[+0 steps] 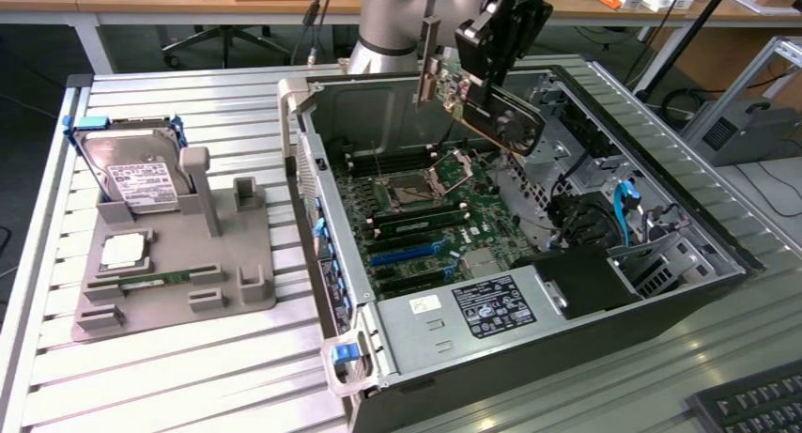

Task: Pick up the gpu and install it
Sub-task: 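Insert the gpu into the slot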

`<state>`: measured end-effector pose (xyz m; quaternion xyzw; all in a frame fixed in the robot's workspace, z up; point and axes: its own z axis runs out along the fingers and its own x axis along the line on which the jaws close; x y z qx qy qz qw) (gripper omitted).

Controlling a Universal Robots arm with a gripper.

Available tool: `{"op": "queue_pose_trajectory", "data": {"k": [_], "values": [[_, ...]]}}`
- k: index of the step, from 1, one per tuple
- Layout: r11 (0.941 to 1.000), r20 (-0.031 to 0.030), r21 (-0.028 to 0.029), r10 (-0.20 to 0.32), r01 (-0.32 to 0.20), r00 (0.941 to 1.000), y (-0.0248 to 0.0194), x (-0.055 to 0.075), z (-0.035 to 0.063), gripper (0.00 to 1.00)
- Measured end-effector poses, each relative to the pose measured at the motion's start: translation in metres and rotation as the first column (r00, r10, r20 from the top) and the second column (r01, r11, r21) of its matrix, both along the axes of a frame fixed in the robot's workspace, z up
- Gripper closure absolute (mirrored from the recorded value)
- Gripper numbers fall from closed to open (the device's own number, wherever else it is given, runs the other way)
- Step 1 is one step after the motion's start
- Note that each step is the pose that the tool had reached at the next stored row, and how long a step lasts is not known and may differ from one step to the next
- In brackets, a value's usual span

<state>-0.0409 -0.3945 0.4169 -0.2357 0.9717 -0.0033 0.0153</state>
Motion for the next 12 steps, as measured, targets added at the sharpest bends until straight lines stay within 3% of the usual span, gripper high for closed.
{"op": "queue_pose_trajectory", "data": {"k": [12], "values": [[0.9997,-0.0001,-0.0001,0.025,-0.025,0.9997,-0.0012,-0.0001,0.0000,0.73]]}}
